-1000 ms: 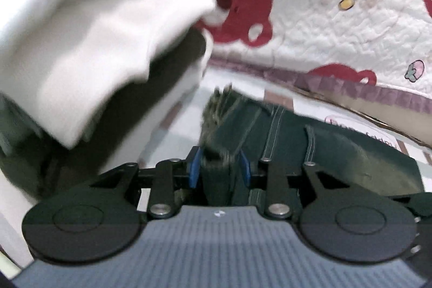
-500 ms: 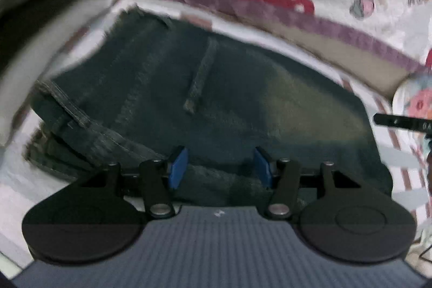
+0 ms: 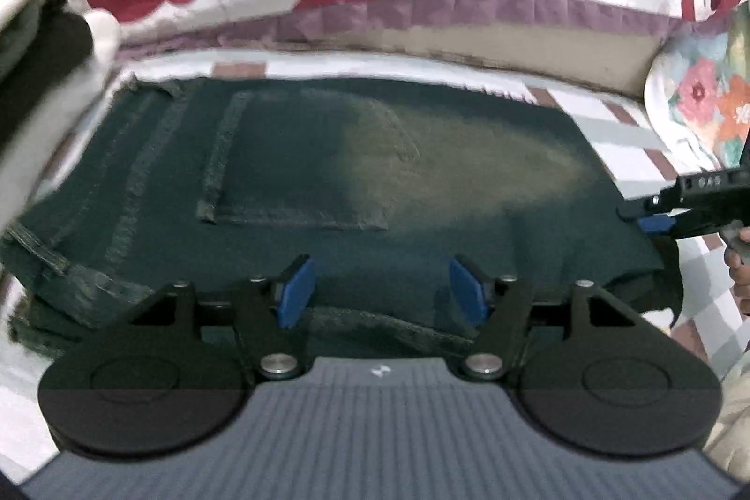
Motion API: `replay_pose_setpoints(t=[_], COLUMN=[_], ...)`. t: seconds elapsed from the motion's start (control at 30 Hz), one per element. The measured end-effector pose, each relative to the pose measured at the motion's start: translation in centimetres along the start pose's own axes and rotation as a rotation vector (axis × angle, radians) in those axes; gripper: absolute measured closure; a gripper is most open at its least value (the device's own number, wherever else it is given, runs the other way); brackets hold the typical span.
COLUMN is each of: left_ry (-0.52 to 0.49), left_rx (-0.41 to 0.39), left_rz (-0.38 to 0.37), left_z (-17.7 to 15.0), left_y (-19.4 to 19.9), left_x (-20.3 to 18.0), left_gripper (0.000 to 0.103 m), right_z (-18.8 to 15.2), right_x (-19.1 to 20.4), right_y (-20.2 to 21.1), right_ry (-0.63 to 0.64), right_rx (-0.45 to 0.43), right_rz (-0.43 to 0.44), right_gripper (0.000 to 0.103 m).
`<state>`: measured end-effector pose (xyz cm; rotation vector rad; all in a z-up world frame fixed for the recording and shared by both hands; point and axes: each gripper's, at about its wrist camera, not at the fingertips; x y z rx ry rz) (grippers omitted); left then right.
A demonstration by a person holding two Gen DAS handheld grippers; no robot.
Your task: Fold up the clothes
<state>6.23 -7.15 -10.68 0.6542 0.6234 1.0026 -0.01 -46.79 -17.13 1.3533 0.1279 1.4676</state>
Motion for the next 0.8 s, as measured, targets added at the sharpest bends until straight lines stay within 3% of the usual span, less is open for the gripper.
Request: replay_pose_setpoints(t=[0.17,0.37,0.47,0.57,0.63,0.67,0.7,0.8], left_ry=[0.000,0.028,0.030,0.029,0.026,0.024,0.024,0.038], left_rx=[0.031,0.010,-0.005,-0.016,-0.019,-0.020,-0.022,-0.034], left_rz=[-0.002,-0.028,-0.043,-0.044,-0.043,-0.043,-0.044,-0.057], left_z=[-0.5,-0.3,-0.1,0.1,0.1,0.1,0.1,0.2], left_y=[-0.9,-0.7,-0.8,-0.9,-0.9,-0.9,-0.8,-0.6], left_x=[-0.6,0.0,0.1,0.0,-0.1,-0.1,-0.1,0.1], left_gripper=[0.039,0.038,0.036,0.032,0.032,0.032,0.032,0.032], right_z=[-1.3,-2.6,-2.5,-1.9,-1.7,-1.5,-1.3,-0.6], right_x=[0.0,-0.8,-0.5,-0.5,0.0,0.5,1.2,3.3], right_y=[-0.7,-0.3,-0.7,-1.7,-2.4,-2.6,-2.4,-0.4], right_ry=[-0.031,-0.067,-0.062,-0.136,-0.158,-0.152,-0.127,-0.042], right_rx=[0.086,0.121,0.104,0.037,0.000,-0.010,-0.027,-0.108], right_rz=[0.128,0.206,0.214,0.247,0.240,0.227,0.230,0.315], right_gripper=[0.041,0.041,0.037,0.030,0.030,0.046,0.077,0.082])
Point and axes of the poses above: each gripper's, at about its wrist camera, not at the fingertips, and y roughly against the way its jaws point, x to its left, z to its top, and after that the axes turned 1 degree about x, right-handed
